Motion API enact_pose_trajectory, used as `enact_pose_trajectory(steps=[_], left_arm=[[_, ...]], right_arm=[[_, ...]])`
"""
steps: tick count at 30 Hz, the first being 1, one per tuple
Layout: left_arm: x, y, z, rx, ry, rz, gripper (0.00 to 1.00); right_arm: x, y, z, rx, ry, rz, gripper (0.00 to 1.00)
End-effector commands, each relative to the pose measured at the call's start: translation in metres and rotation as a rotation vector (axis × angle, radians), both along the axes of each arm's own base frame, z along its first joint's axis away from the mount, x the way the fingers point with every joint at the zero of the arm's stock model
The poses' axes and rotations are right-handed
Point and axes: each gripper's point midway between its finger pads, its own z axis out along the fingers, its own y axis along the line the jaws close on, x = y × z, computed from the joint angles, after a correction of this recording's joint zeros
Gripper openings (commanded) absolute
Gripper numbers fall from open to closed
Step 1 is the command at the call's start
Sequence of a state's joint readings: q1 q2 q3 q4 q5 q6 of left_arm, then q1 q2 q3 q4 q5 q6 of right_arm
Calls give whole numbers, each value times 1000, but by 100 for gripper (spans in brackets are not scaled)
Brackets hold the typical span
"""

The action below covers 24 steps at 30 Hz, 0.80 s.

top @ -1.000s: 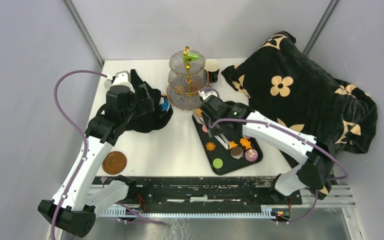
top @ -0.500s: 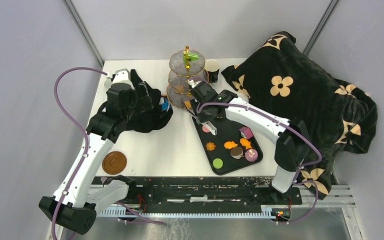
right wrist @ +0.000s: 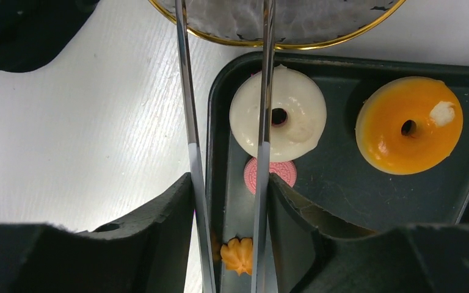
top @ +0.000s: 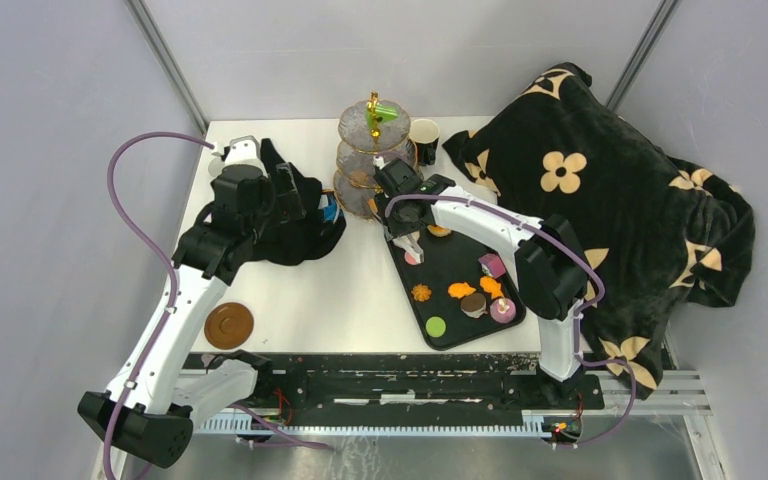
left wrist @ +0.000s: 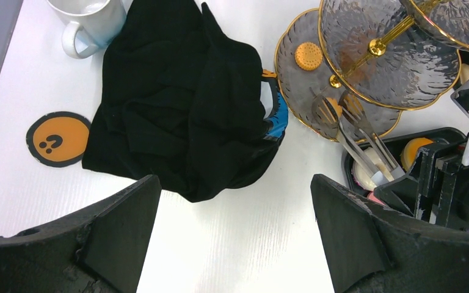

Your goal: Serve the afternoon tea

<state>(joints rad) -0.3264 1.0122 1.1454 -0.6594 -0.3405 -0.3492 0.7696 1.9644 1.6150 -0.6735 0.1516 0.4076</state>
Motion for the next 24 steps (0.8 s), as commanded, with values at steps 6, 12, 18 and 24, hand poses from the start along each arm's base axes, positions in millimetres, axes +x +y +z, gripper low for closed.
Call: enact_pose_trajectory(steps=[6,12,18,24], left_arm=[[1,7,21,22,-54,12,100],[-2,4,22,-1,-56,3,100],[-5,5,29,-4,-68,4,100],[-11,6,33,-18,-78,5,100]], right_arm=[[15,16,46,127,-101,-12,52],[6,5,57,134,-120,-23,51],[-8,-10,76,154,-148,-29,46],[-29,-28,82,166,-139,-41,39]])
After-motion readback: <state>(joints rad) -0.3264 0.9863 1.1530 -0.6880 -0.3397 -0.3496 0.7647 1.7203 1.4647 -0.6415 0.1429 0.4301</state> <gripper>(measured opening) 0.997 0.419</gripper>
